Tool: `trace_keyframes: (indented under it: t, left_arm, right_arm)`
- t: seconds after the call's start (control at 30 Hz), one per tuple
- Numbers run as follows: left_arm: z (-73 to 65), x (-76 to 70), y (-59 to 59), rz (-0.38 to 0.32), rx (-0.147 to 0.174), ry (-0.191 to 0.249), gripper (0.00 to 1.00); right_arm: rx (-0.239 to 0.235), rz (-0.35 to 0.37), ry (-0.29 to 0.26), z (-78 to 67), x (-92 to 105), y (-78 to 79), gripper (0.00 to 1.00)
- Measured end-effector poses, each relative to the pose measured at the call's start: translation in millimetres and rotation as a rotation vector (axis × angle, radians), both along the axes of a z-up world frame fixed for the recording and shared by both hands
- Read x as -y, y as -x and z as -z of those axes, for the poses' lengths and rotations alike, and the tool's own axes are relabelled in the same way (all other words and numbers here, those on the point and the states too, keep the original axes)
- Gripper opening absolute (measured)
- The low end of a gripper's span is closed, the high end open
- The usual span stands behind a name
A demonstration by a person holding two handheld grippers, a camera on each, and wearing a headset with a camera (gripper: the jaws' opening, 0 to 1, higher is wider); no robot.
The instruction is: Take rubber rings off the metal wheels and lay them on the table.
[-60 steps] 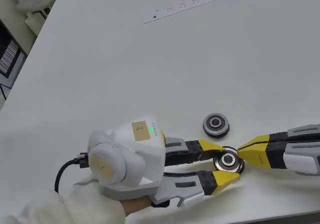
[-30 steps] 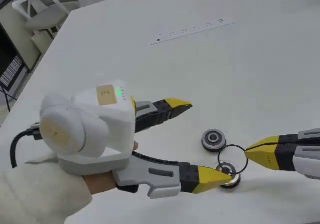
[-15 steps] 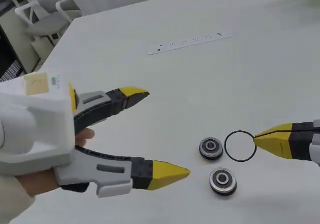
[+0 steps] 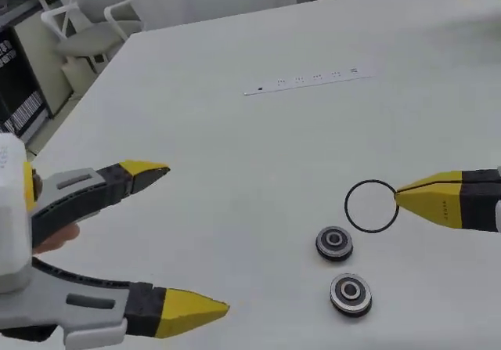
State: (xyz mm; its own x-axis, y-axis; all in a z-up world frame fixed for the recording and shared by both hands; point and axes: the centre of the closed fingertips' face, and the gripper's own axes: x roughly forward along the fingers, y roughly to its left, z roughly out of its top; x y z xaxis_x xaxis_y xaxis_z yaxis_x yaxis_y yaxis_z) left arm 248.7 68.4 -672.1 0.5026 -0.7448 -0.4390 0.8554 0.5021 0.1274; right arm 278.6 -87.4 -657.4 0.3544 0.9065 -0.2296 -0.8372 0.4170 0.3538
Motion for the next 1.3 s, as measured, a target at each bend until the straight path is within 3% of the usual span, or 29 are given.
trace_keyframes:
  t: [0.2,0.33,0.5,0.7,1.07,1.3]
  left_arm:
    - [4.3,-15.8,9.9,-0.051,-0.008,0.014,1.00]
    - [4.6,-22.2,14.1,-0.094,-0.024,0.057,1.00]
    - [10.5,-31.2,17.6,-0.124,-0.028,0.053,1.00]
    - [8.1,-42.8,19.5,-0.171,-0.014,0.066,1.00]
    - [14.9,-45.1,26.4,-0.197,-0.024,0.063,1.00]
    - [18.7,-40.7,26.7,-0.191,-0.034,0.061,1.00]
  right_arm:
    - [0.021,-0.037,0.008,-7.8,-10.6,-1.1,0.00]
    - [0.028,-0.070,0.014,-10.9,-19.4,0.4,0.00]
    - [0.031,-0.100,0.025,-11.9,-30.2,2.1,0.00]
    - [0.029,-0.144,0.046,-9.5,-43.6,5.6,0.00]
    - [0.043,-0.206,0.085,-5.0,-72.0,8.8,0.00]
    - [0.025,-0.240,0.144,12.7,-82.6,11.2,0.00]
